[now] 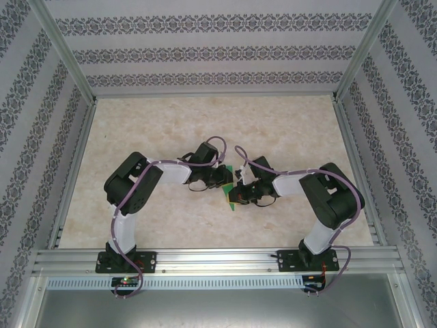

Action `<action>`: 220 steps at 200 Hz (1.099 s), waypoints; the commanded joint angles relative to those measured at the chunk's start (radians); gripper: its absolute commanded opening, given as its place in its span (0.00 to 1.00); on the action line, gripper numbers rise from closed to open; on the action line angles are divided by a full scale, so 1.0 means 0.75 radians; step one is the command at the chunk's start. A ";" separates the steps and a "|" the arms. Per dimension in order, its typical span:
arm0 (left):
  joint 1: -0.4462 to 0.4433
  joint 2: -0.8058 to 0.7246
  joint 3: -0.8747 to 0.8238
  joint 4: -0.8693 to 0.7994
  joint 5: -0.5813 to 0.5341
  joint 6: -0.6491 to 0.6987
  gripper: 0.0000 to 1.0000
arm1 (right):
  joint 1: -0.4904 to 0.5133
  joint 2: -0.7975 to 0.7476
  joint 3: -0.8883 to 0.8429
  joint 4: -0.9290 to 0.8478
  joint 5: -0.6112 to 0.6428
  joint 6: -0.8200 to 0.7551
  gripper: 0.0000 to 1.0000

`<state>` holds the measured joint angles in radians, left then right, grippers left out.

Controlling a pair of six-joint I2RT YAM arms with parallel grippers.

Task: Fold a paper plane with a square sheet of paper (pick it up from the middle)
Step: Fold the wing for the fifth time at the center of the table.

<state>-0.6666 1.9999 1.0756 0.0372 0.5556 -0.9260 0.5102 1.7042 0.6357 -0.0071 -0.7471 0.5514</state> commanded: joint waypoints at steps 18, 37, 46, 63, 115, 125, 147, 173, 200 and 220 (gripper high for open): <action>-0.012 0.066 -0.007 -0.090 -0.104 -0.040 0.11 | 0.009 -0.112 -0.042 -0.094 0.141 -0.027 0.00; -0.011 0.068 -0.010 -0.133 -0.139 -0.030 0.10 | 0.022 -0.166 -0.052 -0.136 0.099 -0.033 0.01; -0.011 0.068 -0.010 -0.143 -0.147 -0.026 0.10 | 0.031 -0.180 -0.065 -0.135 0.088 -0.029 0.01; -0.012 0.070 -0.009 -0.146 -0.149 -0.017 0.09 | 0.042 -0.161 -0.086 -0.136 0.095 -0.017 0.01; -0.011 0.068 0.002 -0.163 -0.145 -0.002 0.09 | 0.049 -0.104 -0.154 -0.120 0.169 0.042 0.00; -0.011 0.068 0.007 -0.171 -0.148 0.003 0.09 | 0.055 -0.138 -0.154 -0.145 0.175 0.027 0.00; -0.012 0.072 0.011 -0.175 -0.147 0.003 0.09 | 0.059 -0.213 -0.140 -0.216 0.166 0.007 0.00; -0.012 0.076 0.016 -0.168 -0.147 0.001 0.09 | 0.059 -0.220 -0.177 -0.219 0.175 -0.002 0.00; -0.012 0.076 0.024 -0.170 -0.144 0.003 0.09 | 0.022 -0.132 -0.200 -0.199 0.169 0.021 0.00; -0.012 0.076 0.026 -0.164 -0.134 0.003 0.09 | 0.021 -0.116 -0.194 -0.188 0.161 0.037 0.00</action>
<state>-0.6701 2.0060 1.0943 -0.0017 0.5220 -0.9470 0.5274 1.5654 0.5274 -0.0856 -0.6842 0.5686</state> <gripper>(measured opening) 0.092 0.040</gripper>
